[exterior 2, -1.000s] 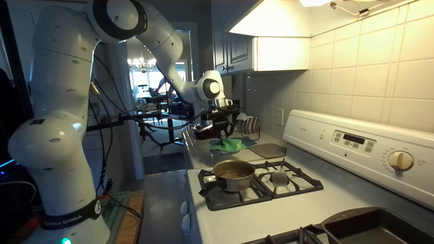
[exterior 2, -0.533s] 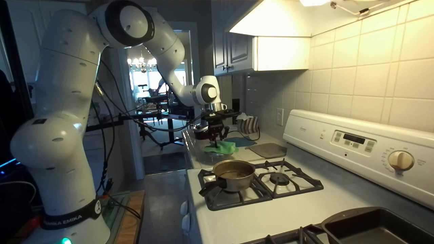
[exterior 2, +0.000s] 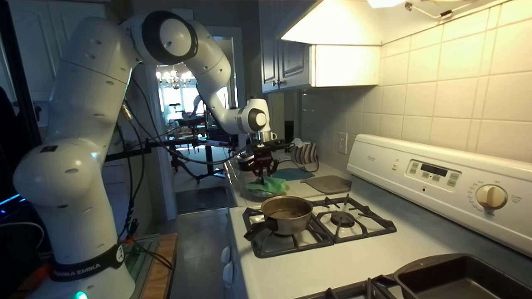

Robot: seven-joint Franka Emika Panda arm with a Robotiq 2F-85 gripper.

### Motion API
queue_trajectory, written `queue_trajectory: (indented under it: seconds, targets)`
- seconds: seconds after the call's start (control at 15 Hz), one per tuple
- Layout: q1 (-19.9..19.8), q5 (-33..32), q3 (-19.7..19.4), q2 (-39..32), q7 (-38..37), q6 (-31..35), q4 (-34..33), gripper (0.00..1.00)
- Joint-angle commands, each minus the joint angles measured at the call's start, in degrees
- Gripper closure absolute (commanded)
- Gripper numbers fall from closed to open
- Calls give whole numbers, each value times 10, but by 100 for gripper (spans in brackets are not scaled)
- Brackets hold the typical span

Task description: Remove the lid and green towel from the top of the saucepan on the stove.

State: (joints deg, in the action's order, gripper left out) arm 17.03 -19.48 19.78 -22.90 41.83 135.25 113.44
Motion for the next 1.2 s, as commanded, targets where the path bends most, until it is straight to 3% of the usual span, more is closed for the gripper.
queue_trajectory:
  seconds: [0.0,1.13]
  targets:
    - [0,21,7,-20,24,-13,-26,93]
    - [-2,57,13,-49,40,15,-45,93]
